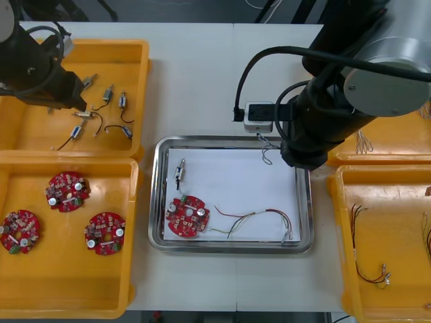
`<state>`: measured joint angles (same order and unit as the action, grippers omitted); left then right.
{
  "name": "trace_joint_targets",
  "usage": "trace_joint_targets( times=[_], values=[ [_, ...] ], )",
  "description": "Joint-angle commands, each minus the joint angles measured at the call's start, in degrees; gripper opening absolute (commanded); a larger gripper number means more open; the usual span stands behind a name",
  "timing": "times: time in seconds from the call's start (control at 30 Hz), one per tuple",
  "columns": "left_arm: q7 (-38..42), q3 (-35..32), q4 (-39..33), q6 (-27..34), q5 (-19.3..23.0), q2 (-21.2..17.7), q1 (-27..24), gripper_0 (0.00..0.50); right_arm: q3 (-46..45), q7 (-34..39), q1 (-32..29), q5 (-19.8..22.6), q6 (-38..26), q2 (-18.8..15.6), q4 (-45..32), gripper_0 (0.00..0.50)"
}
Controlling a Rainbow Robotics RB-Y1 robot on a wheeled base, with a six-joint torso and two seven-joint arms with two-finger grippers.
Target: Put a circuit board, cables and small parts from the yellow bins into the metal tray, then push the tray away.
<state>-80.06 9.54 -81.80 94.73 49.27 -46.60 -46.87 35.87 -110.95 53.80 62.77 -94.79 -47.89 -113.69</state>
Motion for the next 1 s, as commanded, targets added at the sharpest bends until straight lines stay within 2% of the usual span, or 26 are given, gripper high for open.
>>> trace_joint_targets(
  times=[0.03,0.13,0.37,0.63,0.83,1.0],
  values=[
    [-2.21,-1.71,-2.32,-3.41,-0.75,-2.53,3.72,0.500,5.00,-3.13,2.27,-3.09,3.82,1.66,1.10,0.000],
    [-2.82,-1.71,-2.32,-4.73,-0.75,-2.53,5.04,0.500,7.46,-4.10,2.36,-5.20,5.67,2.45,1.10,0.000],
    [-4.23,-1.54,-2.32,-9.91,-0.75,-2.53,8.82,0.500,13.70,-5.86,2.27,-6.87,10.50,2.63,3.48,0.000],
    [-4.49,2.06,-2.23,-12.81,-3.22,-2.70,9.08,0.500,18.36,-7.53,2.27,-10.91,15.25,2.72,5.59,0.000],
    [-4.49,4.17,-2.05,-14.40,-6.03,-2.70,9.52,0.500,19.24,-8.58,2.27,-10.91,18.06,4.21,9.45,0.000],
    [-4.32,5.93,-1.44,-16.24,-6.73,-2.70,9.78,0.500,20.56,-9.64,2.27,-11.00,19.73,5.79,13.23,0.000]
  ],
)
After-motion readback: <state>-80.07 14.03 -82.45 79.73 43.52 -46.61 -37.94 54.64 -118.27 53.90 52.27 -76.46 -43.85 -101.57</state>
